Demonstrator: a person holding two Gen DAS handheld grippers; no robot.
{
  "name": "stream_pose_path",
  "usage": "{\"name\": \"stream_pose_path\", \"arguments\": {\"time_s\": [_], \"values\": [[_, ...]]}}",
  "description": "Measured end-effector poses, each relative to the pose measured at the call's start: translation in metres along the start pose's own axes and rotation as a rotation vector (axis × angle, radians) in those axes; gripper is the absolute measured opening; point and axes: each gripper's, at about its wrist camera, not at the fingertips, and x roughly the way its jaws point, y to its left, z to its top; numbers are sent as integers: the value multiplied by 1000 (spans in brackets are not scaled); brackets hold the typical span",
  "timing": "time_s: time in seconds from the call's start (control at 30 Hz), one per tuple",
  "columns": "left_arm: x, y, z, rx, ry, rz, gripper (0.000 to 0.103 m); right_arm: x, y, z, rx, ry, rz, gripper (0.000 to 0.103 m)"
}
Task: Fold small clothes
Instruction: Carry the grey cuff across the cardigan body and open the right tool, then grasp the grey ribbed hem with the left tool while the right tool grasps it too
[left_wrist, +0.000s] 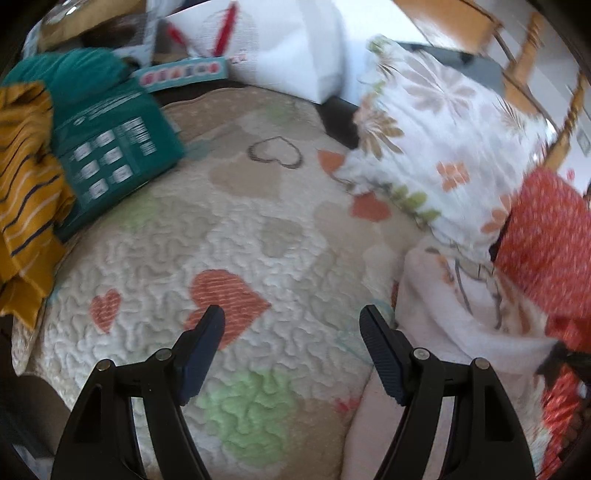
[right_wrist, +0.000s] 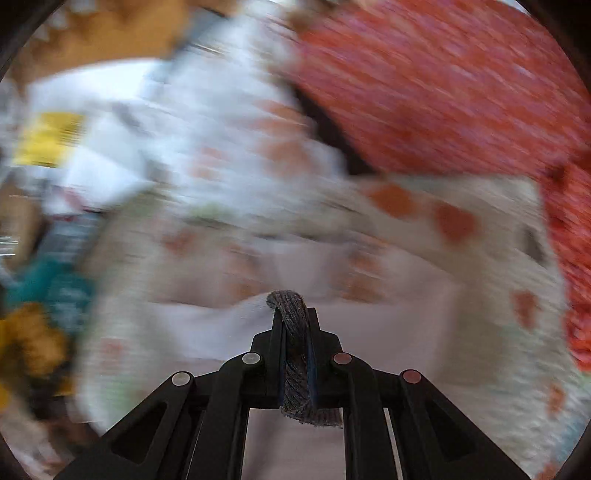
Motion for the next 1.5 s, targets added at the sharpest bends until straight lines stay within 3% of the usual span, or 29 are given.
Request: {"name": "stream_pose_path", "arguments": {"time_s": [0.13,0.17,0.27,0.37,0.53,0.67,0.8,0.97,1.03,1.07,1.13,1.2,1.3,1.4,1.5], "values": [[19,-27,-4,69,32,10,74,45,-43,-18,-31,79,-356,16],[24,-32,-6,78,42,11,74,46,-43,-21,-30,74,-369,16],[39,-41,-13,81,100,-4,74,36,-22,-21,-49,19,-250,19],[42,-44,-17,63,133,-23,74,41,32,-18,-161,15,-101,20],[37,-50,-17,81,113,-15,74,79,134,-26,-352,116,145,22],[39,-51,-15,82,119,0,74,123,190,-37,-373,226,266,22],[44,-51,-13,85,127,4,74,176,200,-17,-337,245,150,22],[42,-49,-9,80,114,19,74,208,178,25,-248,184,-120,22],[40,-44,-7,67,108,21,74,204,177,28,-303,143,-270,23],[39,-43,-6,63,106,22,74,200,175,29,-307,128,-280,23],[38,-39,-5,60,101,26,74,174,165,26,-275,88,-216,23],[38,-38,-6,62,106,28,74,145,157,16,-241,72,-94,23],[43,-37,-11,69,146,8,74,101,142,-16,-220,83,44,34],[49,-40,-22,94,196,-20,74,62,110,-58,-214,102,56,39],[52,-49,-37,130,239,-60,74,30,58,-95,-159,107,3,47]]}}
